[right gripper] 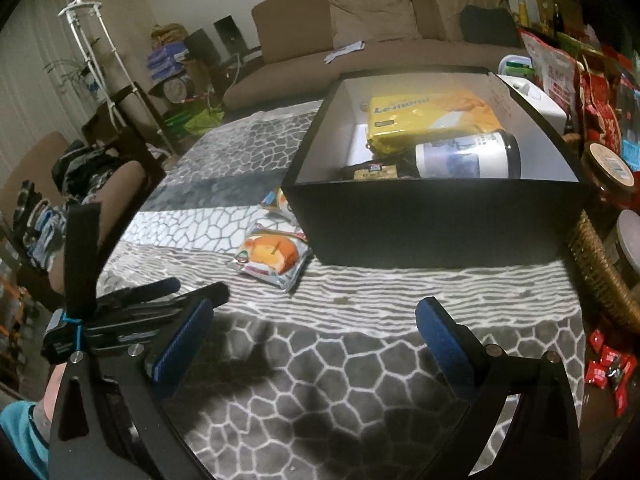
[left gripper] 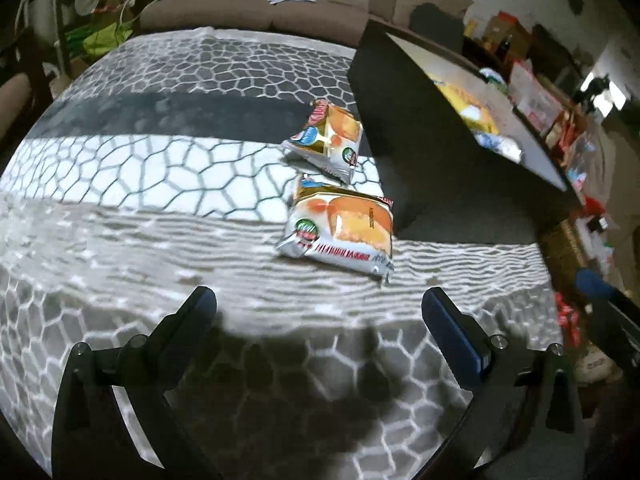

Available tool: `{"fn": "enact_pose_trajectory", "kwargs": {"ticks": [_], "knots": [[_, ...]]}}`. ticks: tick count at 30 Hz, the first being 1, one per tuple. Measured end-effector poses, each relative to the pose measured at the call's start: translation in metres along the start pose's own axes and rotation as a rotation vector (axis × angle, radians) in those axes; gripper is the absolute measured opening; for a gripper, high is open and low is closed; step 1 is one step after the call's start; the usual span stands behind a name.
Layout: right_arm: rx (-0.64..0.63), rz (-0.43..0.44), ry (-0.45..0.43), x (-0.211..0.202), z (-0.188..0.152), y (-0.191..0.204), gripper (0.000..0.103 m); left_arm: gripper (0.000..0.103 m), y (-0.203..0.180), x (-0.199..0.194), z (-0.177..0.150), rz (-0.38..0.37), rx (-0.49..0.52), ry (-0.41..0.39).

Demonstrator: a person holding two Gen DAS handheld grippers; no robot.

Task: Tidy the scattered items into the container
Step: 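Grasp the nearer orange cake pack with the left gripper and lift it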

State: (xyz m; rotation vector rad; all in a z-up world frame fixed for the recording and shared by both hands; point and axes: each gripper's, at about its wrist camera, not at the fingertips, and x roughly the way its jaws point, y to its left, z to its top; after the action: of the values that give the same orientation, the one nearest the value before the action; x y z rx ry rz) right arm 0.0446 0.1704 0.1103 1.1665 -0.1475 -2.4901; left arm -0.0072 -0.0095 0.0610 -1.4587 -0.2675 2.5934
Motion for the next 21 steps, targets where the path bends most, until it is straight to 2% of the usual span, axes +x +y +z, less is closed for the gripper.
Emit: {"fn": "enact_pose_trajectory", "kwargs": {"ticks": [5,9,12,21], "knots": [[0.006,-0.002,0.02,0.017,-0.008,-0.012,0.103,0.103,-0.017,0.035,0.003,0.043,0.046,0.003],[0.029,0.001,0.05,0.026,-0.012,-0.022,0.103,0.103,-0.014,0.051,0.008,0.065,0.003,-0.022],[0.058,0.026,0.069,0.03,-0.014,-0.027,0.103,0.103,-0.008,0.065,0.014,0.058,-0.033,0.006],[0.072,0.039,0.069,0.026,-0.016,-0.028,0.103,0.103,-0.014,0.072,0.016,0.096,-0.005,-0.012]]}}
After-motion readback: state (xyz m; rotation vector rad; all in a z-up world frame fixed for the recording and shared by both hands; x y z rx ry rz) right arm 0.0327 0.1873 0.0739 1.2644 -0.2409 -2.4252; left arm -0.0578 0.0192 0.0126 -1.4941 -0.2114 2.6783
